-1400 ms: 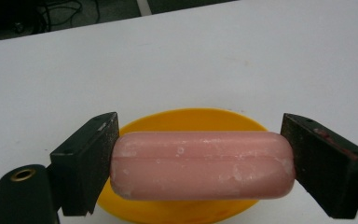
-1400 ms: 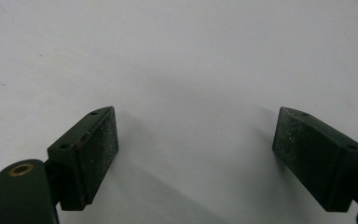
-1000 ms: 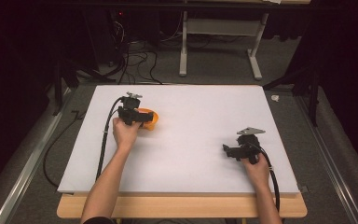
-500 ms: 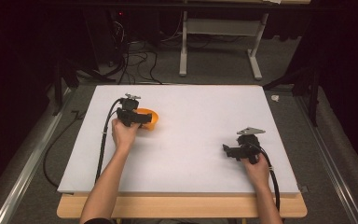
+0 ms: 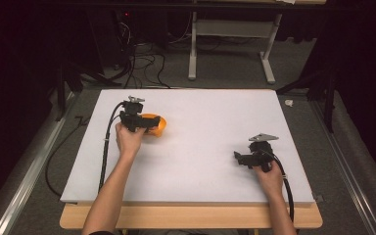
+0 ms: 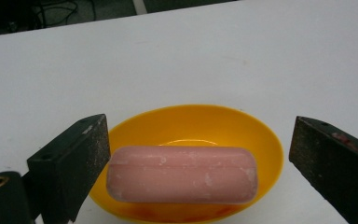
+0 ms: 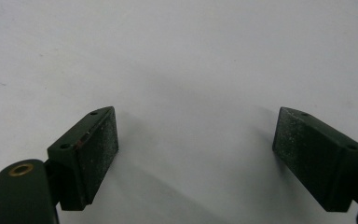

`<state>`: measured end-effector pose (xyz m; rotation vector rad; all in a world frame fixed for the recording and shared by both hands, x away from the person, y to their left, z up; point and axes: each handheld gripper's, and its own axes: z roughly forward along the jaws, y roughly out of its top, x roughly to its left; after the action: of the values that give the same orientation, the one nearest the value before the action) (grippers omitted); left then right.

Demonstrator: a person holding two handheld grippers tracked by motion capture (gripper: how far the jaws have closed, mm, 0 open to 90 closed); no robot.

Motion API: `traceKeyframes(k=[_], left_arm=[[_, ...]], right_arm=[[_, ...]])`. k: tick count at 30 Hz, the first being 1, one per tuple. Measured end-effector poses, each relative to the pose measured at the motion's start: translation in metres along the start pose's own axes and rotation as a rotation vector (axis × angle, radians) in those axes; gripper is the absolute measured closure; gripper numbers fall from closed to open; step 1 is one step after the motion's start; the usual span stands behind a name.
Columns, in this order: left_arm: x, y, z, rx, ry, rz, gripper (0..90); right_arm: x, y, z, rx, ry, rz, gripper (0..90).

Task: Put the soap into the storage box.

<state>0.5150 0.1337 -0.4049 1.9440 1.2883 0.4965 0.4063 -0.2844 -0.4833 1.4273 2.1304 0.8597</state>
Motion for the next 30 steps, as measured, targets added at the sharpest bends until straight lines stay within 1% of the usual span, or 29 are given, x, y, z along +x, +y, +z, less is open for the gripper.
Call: traceKeyframes(k=[3,10,16,19,21,24,27,30], left_arm=[[-0.001,0.001,-0.006,-0.017,0.002,0.008,6.5],[-0.004,0.001,-0.020,-0.048,-0.010,0.024,8.0],[-0.006,-0.001,-0.029,-0.058,-0.021,0.044,8.7],[-0.008,-0.002,-0.033,-0.067,-0.035,0.045,9.1],[-0.010,-0.004,-0.034,-0.066,-0.043,0.050,9.3],[-0.011,-0.006,-0.036,-0.062,-0.044,0.061,9.5],[-0.010,-0.008,-0.042,-0.073,-0.046,0.056,9.8],[-0.011,-0.010,-0.049,-0.098,-0.042,0.054,11.6]], right_arm=[[0.000,0.000,0.000,0.001,0.001,0.000,14.6],[0.000,0.000,0.000,0.000,0.000,0.000,14.6],[0.000,0.000,0.000,0.000,0.000,0.000,14.6],[0.000,0.000,0.000,0.000,-0.001,0.000,14.6],[0.000,0.000,0.000,0.000,-0.001,0.000,14.6],[0.000,0.000,0.000,0.000,0.000,0.000,14.6],[0.000,0.000,0.000,0.000,0.000,0.000,14.6],[0.000,0.000,0.000,-0.001,0.000,-0.002,14.6]])
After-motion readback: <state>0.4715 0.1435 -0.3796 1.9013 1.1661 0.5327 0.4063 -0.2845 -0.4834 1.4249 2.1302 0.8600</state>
